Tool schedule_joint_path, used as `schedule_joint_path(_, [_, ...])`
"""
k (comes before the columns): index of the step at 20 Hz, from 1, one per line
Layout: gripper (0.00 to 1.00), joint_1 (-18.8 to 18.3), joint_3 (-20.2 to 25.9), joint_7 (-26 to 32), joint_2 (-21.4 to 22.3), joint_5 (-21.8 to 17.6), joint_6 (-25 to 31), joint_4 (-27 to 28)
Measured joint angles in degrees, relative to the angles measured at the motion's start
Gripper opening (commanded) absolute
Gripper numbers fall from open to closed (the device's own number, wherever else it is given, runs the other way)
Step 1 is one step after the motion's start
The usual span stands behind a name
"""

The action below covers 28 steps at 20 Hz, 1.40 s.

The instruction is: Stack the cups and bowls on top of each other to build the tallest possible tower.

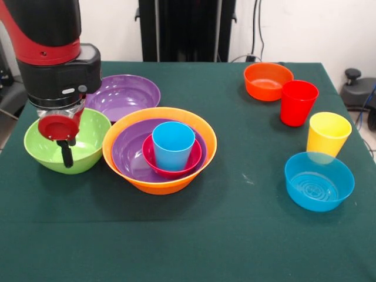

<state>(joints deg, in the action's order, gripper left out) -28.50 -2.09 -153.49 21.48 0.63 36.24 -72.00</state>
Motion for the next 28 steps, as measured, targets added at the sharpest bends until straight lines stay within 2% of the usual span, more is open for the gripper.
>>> schedule_joint_path(17, [1.00, -0.09, 0.61, 0.00, -0.92, 0.01, -5.55, -1.76])
schedule_joint_path(28, [1.00, -0.09, 0.78, 0.00, -1.19, 0.02, -5.84, -2.44])
